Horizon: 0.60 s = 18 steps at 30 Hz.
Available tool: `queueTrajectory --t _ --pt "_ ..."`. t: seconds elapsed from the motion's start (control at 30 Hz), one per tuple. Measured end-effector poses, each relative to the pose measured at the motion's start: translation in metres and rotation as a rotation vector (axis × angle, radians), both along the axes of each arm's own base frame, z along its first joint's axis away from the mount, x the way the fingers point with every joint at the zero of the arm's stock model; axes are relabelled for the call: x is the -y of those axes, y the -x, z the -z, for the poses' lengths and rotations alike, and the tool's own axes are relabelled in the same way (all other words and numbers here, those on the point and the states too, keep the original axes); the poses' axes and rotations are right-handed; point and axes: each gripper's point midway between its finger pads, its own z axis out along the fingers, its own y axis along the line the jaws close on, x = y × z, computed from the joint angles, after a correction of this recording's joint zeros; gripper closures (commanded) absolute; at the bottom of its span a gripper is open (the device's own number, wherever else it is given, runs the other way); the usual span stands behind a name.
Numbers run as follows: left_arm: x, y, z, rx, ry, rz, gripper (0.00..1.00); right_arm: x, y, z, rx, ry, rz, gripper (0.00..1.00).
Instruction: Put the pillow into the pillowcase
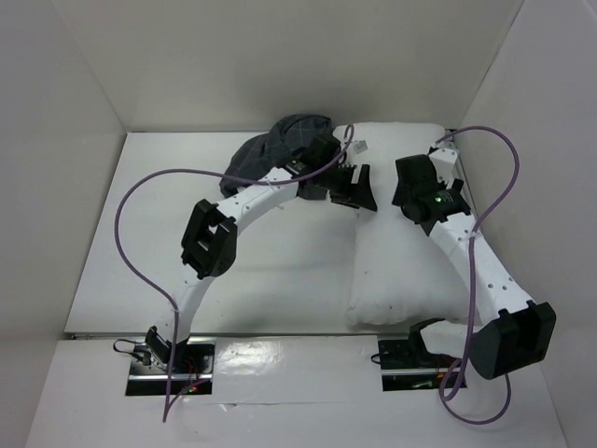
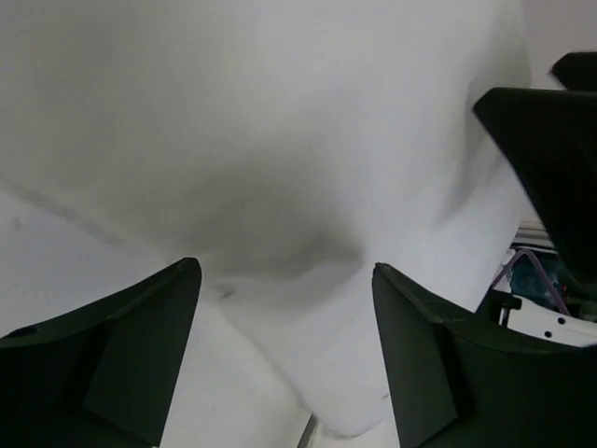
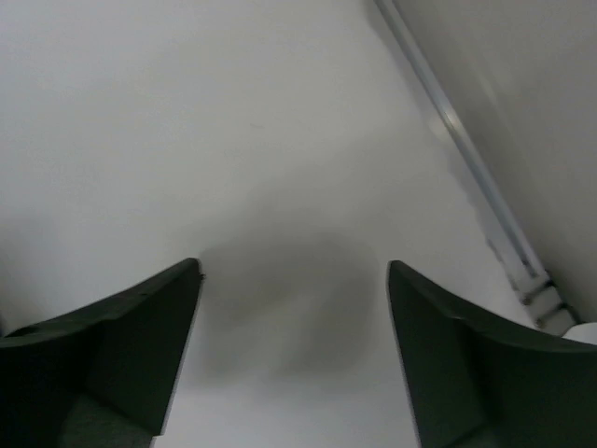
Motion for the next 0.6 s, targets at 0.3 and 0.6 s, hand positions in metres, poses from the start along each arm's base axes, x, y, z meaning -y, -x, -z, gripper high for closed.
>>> queueTrajectory --t 0.3,0.6 --pt "-0.136 -0.06 -0.076 0.114 -0.066 -0.338 0.09 -0.06 -0.055 -0.037 0.042 -0.07 -0.261 0.0" --pt "-0.322 -0.156 0.005 0.041 -0.428 -0.903 0.06 -0.059 -0.068 0.082 -0.211 -0.052 -0.191 0.95"
